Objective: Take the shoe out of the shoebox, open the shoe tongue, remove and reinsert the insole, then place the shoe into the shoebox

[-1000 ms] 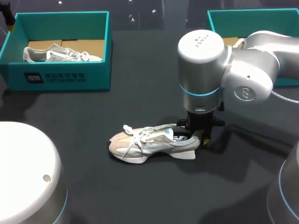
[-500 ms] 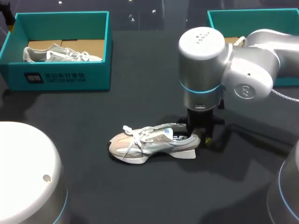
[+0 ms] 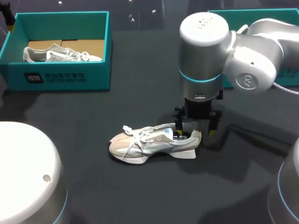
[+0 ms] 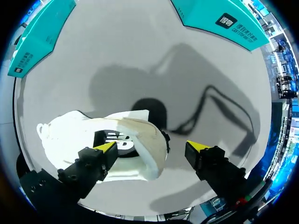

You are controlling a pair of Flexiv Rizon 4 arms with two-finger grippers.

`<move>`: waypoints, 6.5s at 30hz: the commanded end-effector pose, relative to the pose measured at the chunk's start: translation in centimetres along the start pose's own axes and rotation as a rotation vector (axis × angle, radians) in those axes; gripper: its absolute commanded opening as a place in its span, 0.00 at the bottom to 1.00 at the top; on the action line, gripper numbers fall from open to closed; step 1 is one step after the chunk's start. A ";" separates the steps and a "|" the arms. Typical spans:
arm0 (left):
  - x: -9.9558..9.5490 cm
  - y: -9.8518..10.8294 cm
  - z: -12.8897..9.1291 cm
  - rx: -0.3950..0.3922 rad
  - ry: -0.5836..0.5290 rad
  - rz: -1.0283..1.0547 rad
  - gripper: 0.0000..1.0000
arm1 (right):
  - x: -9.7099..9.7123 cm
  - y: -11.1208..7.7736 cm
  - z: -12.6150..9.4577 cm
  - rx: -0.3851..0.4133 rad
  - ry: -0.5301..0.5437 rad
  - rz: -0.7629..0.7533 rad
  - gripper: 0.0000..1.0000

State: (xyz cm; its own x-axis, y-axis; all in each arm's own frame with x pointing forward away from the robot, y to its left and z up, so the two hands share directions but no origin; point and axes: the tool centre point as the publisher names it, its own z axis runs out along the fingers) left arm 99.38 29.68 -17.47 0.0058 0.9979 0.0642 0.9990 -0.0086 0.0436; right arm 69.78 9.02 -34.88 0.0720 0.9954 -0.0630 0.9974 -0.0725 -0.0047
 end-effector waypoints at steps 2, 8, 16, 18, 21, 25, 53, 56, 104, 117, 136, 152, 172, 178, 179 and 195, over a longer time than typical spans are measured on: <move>0.0 0.0 0.0 0.001 0.001 0.001 1.00 | -0.7 0.0 -3.9 -0.009 0.052 -0.066 1.00; 0.0 0.0 0.0 0.001 0.001 0.001 1.00 | -0.4 -0.1 -7.0 -0.066 0.164 -0.241 1.00; 0.0 0.0 0.0 0.001 0.001 0.001 1.00 | -2.1 -1.2 -10.6 -0.460 0.409 -0.685 1.00; 0.0 0.0 0.0 0.001 0.001 0.001 1.00 | -2.1 -1.2 -10.6 -0.460 0.409 -0.685 1.00; 0.0 0.0 0.0 0.001 0.001 0.001 1.00 | -2.1 -1.2 -10.6 -0.460 0.409 -0.685 1.00; 0.0 0.0 0.0 0.001 0.001 0.001 1.00 | -2.1 -1.2 -10.6 -0.460 0.409 -0.685 1.00; 0.0 0.0 0.0 0.001 0.001 0.001 1.00 | -10.7 -0.9 -8.2 -0.945 0.787 -1.032 1.00; 0.0 0.0 0.0 0.001 0.001 0.001 1.00 | -10.7 -0.8 -7.7 -0.959 0.787 -1.041 1.00; 0.0 0.0 0.0 0.001 0.001 0.001 1.00 | -13.5 0.4 1.6 -1.015 0.846 -1.230 1.00; 0.0 0.0 0.0 0.001 0.001 0.001 1.00 | -13.3 0.7 2.6 -1.002 0.850 -1.215 1.00; 0.0 0.0 0.0 0.001 0.001 0.001 1.00 | -11.0 1.0 3.7 -0.994 0.845 -1.197 1.00; 0.0 0.0 0.0 0.001 0.001 0.001 1.00 | -8.1 1.5 4.5 -0.984 0.864 -1.207 1.00; 0.0 0.0 0.0 0.001 0.001 0.001 1.00 | -4.5 1.3 5.3 -0.998 0.909 -1.228 1.00; 0.0 0.0 0.0 0.001 0.001 0.001 1.00 | -3.1 1.0 5.2 -0.993 0.914 -1.243 1.00; 0.0 0.0 0.0 0.001 0.001 0.001 1.00 | -3.0 1.0 5.1 -0.993 0.914 -1.245 1.00; 0.0 0.0 0.0 0.001 0.001 0.001 1.00 | -0.9 0.7 5.0 -1.001 0.912 -1.252 1.00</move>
State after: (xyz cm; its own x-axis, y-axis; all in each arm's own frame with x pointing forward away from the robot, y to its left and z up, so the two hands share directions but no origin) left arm 99.38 29.67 -17.47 0.0059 0.9979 0.0642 0.9990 -0.0087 0.0436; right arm 70.28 7.22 -39.66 -0.9851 0.1716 0.0076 0.0706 0.3642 0.9286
